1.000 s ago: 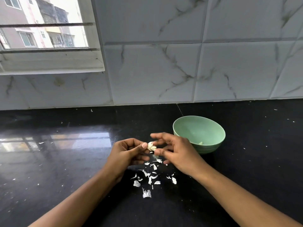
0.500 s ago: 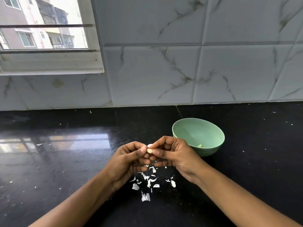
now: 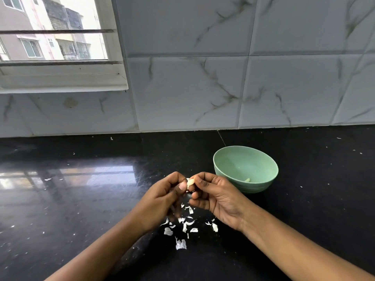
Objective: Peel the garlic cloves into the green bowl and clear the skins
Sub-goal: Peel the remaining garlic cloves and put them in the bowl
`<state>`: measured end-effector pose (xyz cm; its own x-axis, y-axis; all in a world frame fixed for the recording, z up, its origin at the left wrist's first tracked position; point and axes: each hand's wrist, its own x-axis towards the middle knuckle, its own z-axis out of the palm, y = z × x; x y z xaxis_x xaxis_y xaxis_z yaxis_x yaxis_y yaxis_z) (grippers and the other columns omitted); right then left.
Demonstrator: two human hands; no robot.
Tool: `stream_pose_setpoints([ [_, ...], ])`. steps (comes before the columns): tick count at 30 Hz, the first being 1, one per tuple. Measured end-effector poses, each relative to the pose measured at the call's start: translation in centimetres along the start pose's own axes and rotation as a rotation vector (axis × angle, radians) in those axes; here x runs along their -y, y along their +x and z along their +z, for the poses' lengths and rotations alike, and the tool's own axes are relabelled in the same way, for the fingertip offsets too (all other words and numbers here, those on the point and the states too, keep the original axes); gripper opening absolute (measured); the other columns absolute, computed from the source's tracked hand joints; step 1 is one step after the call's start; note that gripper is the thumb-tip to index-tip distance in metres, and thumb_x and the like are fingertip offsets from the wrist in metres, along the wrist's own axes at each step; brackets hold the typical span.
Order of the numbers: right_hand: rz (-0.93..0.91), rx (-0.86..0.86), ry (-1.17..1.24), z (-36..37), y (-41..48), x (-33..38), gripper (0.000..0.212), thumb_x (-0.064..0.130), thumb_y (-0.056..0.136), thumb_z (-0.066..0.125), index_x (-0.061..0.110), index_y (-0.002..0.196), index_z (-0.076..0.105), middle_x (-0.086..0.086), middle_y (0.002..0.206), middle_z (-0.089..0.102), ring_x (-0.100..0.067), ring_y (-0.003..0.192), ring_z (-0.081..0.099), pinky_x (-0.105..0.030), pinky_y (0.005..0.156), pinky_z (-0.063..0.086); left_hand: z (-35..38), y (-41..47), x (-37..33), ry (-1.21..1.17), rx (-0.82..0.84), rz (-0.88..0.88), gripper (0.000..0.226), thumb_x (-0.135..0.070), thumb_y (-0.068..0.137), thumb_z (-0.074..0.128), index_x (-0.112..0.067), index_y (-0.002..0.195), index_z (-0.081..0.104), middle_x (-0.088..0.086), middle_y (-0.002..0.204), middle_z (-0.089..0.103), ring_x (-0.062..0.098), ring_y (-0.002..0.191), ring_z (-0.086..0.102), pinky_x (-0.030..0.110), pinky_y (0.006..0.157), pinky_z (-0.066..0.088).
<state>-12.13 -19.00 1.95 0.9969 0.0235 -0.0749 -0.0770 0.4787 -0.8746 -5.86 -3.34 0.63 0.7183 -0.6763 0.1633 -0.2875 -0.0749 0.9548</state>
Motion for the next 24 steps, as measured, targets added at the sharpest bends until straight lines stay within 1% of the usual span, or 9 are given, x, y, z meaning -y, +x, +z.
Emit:
stream_pose_setpoints([
  [1, 0.003, -0.001, 0.006, 0.1, 0.0, 0.0, 0.012, 0.014, 0.076, 0.060, 0.004, 0.080, 0.064, -0.006, 0.068, 0.064, -0.009, 0.053, 0.060, -0.024, 0.052, 0.057, -0.3, 0.0, 0.2, 0.185, -0.006, 0.040, 0.023, -0.037, 0.098, 0.046, -0.026, 0.078, 0.049, -0.006, 0.067, 0.052, 0.014, 0.052, 0.054, 0.030, 0.047, 0.044],
  [3, 0.007, -0.003, 0.008, 0.2, -0.1, 0.1, 0.012, 0.016, 0.077, 0.060, 0.005, 0.078, 0.065, -0.007, 0.067, 0.063, -0.009, 0.051, 0.059, -0.024, 0.050, 0.056, -0.8, 0.0, 0.5, 0.551, -0.020, 0.154, 0.029, -0.050, 0.094, 0.036, -0.030, 0.075, 0.044, -0.010, 0.072, 0.051, 0.008, 0.059, 0.054, 0.036, 0.058, 0.048],
  [5, 0.010, -0.010, -0.004, 0.3, -0.1, 0.2, 0.012, 0.017, 0.077, 0.061, 0.007, 0.074, 0.067, -0.007, 0.067, 0.062, -0.008, 0.050, 0.057, -0.023, 0.047, 0.054, -1.2, -0.1, 0.5, 0.671, -0.051, 0.203, 0.043, -0.062, 0.088, 0.029, -0.028, 0.070, 0.047, -0.011, 0.075, 0.052, 0.008, 0.063, 0.055, 0.040, 0.063, 0.047],
  [7, 0.014, -0.019, -0.025, 0.2, -0.1, 0.1, 0.012, 0.019, 0.076, 0.062, 0.008, 0.074, 0.067, -0.007, 0.068, 0.063, -0.007, 0.049, 0.056, -0.022, 0.045, 0.053, -1.3, 0.1, 0.5, 0.699, -0.121, 0.229, 0.054, -0.072, 0.083, 0.031, -0.026, 0.067, 0.053, -0.009, 0.075, 0.054, 0.009, 0.062, 0.057, 0.040, 0.060, 0.047],
  [10, 0.019, -0.014, -0.088, 0.3, -0.1, -0.2, 0.011, 0.020, 0.077, 0.062, 0.009, 0.074, 0.062, -0.003, 0.065, 0.064, -0.006, 0.048, 0.054, -0.021, 0.045, 0.052, -1.2, 0.3, 0.8, 0.616, -0.185, 0.253, 0.048, -0.073, 0.079, 0.043, -0.026, 0.072, 0.052, -0.007, 0.068, 0.058, 0.010, 0.059, 0.062, 0.039, 0.057, 0.049],
  [13, 0.000, -0.027, -0.207, 0.5, -0.3, -0.6, 0.014, 0.022, 0.078, 0.064, 0.010, 0.075, 0.059, 0.000, 0.063, 0.061, -0.006, 0.050, 0.052, -0.021, 0.044, 0.050, -0.5, 0.2, 1.0, 0.563, -0.089, 0.262, 0.032, -0.065, 0.085, 0.042, -0.036, 0.076, 0.053, -0.008, 0.068, 0.061, 0.011, 0.058, 0.062, 0.040, 0.057, 0.051],
  [15, -0.027, -0.053, -0.271, 0.6, -0.3, -0.6, 0.014, 0.019, 0.083, 0.063, 0.008, 0.076, 0.059, -0.001, 0.062, 0.058, -0.006, 0.049, 0.051, -0.021, 0.043, 0.050, -0.2, 0.2, 0.9, 0.432, 0.005, 0.212, 0.026, -0.060, 0.088, 0.042, -0.039, 0.078, 0.055, -0.007, 0.070, 0.061, 0.011, 0.053, 0.061, 0.035, 0.054, 0.052],
  [19, -0.045, -0.085, -0.362, 0.5, -0.2, -0.6, 0.016, 0.015, 0.091, 0.059, 0.004, 0.080, 0.056, 0.003, 0.055, 0.056, -0.005, 0.046, 0.049, -0.021, 0.041, 0.050, -0.3, 0.2, 1.2, 0.206, 0.147, 0.055, 0.028, -0.045, 0.094, 0.042, -0.023, 0.091, 0.059, -0.003, 0.073, 0.059, 0.015, 0.048, 0.057, 0.024, 0.048, 0.045],
  [24, -0.024, -0.079, -0.359, 0.5, -0.2, -0.4, 0.021, 0.017, 0.092, 0.057, 0.010, 0.073, 0.055, -0.001, 0.059, 0.055, -0.005, 0.048, 0.047, -0.022, 0.043, 0.050, -0.5, 0.3, 0.8, 0.039, 0.189, -0.026, 0.031, -0.036, 0.093, 0.041, -0.011, 0.092, 0.060, 0.000, 0.070, 0.060, 0.017, 0.046, 0.054, 0.024, 0.043, 0.038],
])
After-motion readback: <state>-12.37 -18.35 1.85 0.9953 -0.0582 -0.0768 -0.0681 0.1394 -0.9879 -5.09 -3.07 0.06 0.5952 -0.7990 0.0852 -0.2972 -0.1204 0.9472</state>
